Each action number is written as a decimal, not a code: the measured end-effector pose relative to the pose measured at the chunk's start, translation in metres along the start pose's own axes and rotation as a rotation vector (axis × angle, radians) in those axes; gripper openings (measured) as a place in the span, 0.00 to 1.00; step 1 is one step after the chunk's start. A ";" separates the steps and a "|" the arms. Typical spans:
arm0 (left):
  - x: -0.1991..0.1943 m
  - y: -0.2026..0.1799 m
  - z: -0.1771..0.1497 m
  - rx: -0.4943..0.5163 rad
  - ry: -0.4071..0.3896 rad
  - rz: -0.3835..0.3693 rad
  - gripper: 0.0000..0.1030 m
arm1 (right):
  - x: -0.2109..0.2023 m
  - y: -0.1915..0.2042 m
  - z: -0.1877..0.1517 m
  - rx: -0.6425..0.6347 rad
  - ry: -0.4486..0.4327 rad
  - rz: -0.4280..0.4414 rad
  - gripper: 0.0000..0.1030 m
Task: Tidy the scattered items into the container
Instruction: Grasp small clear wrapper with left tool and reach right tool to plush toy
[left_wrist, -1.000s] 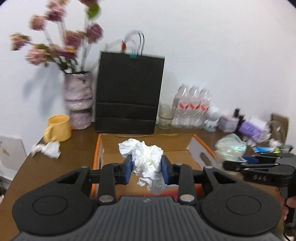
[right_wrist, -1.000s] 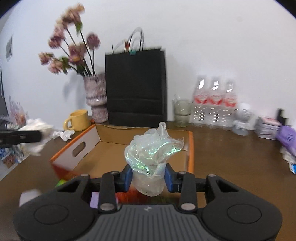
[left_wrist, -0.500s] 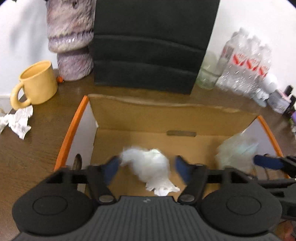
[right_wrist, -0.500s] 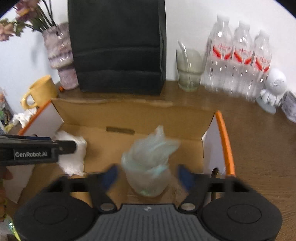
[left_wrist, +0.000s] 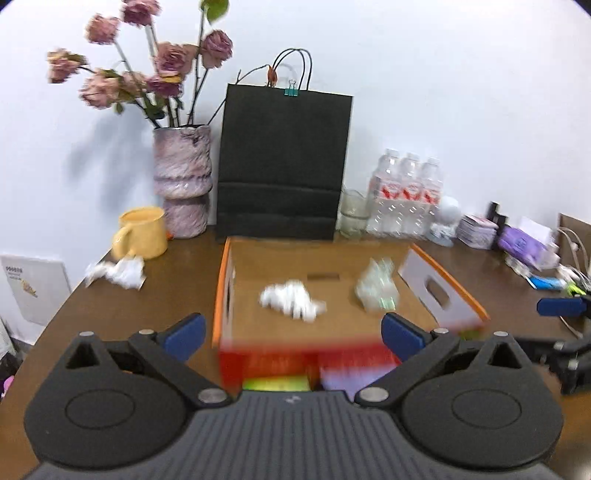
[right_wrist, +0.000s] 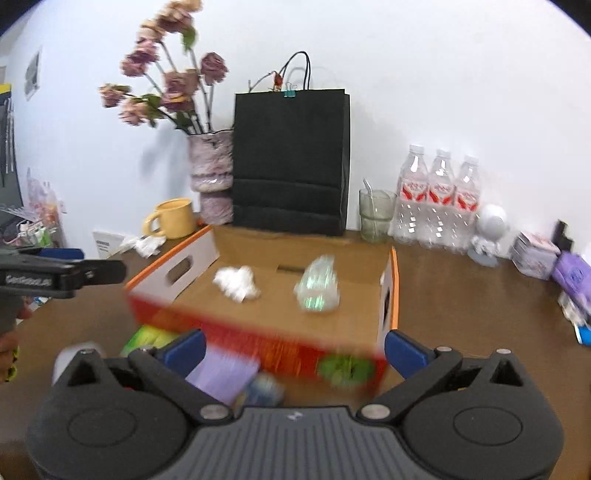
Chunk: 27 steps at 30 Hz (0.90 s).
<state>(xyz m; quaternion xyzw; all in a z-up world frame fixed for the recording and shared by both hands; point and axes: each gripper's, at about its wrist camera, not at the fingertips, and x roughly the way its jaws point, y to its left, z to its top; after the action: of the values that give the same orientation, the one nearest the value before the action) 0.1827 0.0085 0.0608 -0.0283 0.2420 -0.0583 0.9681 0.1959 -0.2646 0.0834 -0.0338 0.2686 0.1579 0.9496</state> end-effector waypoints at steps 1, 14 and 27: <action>-0.015 0.001 -0.017 -0.005 0.005 0.001 1.00 | -0.011 0.004 -0.014 0.012 0.001 -0.005 1.00; -0.081 -0.013 -0.123 -0.038 0.118 -0.002 1.00 | -0.061 0.061 -0.132 0.085 0.048 -0.055 1.00; -0.080 -0.022 -0.136 -0.029 0.170 -0.007 0.97 | -0.061 0.068 -0.135 0.077 0.074 -0.051 1.00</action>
<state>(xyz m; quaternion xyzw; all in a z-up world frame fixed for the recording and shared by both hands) 0.0457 -0.0068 -0.0201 -0.0384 0.3239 -0.0605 0.9434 0.0581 -0.2376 0.0015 -0.0099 0.3086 0.1221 0.9433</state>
